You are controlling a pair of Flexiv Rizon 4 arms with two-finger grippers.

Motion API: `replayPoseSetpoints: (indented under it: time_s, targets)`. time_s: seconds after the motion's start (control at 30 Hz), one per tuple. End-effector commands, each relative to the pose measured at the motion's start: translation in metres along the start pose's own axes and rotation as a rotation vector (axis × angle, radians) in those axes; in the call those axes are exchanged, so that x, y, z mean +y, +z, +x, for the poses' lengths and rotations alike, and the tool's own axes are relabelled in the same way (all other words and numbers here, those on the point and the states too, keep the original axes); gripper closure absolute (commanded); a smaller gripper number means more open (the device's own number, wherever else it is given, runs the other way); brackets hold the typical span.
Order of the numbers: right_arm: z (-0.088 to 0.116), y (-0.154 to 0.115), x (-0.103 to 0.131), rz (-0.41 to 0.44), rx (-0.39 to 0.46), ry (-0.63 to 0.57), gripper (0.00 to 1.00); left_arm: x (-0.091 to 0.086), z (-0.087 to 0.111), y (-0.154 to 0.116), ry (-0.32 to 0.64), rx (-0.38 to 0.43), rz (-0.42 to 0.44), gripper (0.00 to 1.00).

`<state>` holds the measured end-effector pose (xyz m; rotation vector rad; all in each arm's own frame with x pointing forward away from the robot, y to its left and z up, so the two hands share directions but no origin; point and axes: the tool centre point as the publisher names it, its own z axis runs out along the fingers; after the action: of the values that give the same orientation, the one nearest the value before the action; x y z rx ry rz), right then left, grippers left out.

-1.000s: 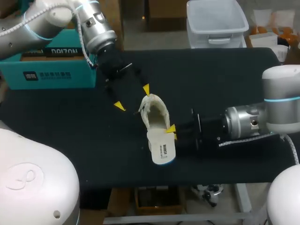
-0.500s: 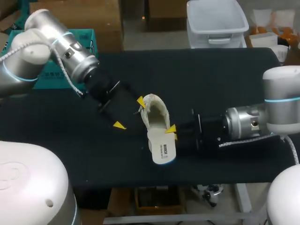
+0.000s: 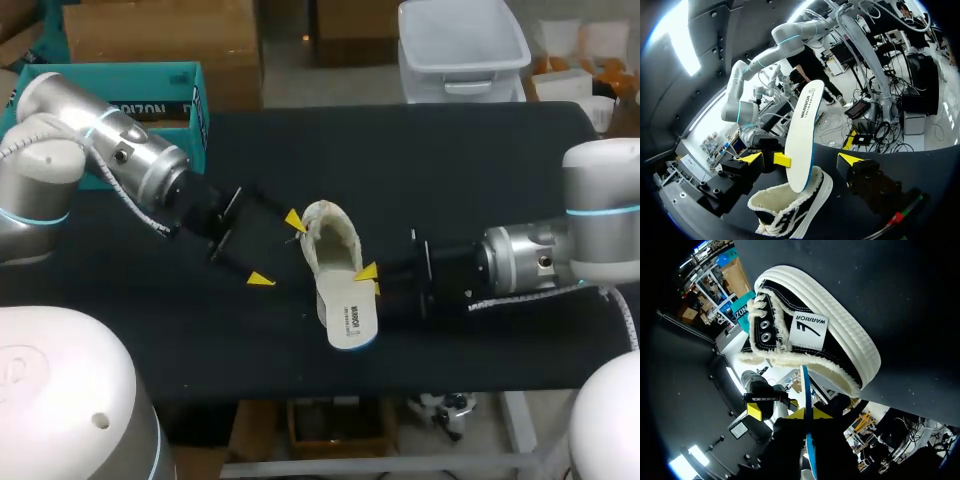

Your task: Open the shoe tongue, take the insole out of the shoe, put the insole back into the shoe, and pack the shoe into the shoebox

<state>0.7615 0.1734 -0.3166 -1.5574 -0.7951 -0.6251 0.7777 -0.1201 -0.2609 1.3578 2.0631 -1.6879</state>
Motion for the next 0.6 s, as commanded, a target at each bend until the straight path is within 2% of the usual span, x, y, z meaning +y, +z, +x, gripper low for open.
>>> replayPoseSetpoints:
  time_s: [0.03,0.17,0.2,0.23,0.37,0.6]
  targets:
    - [-0.002,0.002,0.004,0.006,0.007,0.006,1.00,-0.014,0.009,0.022,0.026,-0.107,-0.067,0.00]
    - [-0.003,0.002,0.003,-0.001,0.012,0.009,1.00,-0.017,0.017,0.029,0.058,-0.138,-0.108,0.01]
    - [-0.003,0.003,0.003,-0.006,0.014,0.009,1.00,-0.017,0.019,0.033,0.066,-0.138,-0.093,0.09]
    - [-0.003,0.003,0.004,-0.007,0.015,0.009,1.00,-0.017,0.020,0.035,0.077,-0.149,-0.114,0.05]
    - [-0.002,0.006,0.009,-0.018,0.018,0.001,1.00,-0.017,0.019,0.034,0.083,-0.186,-0.099,0.00]
    - [-0.004,0.008,0.022,-0.035,0.051,-0.037,1.00,-0.003,0.018,0.040,0.037,-0.204,-0.154,0.00]
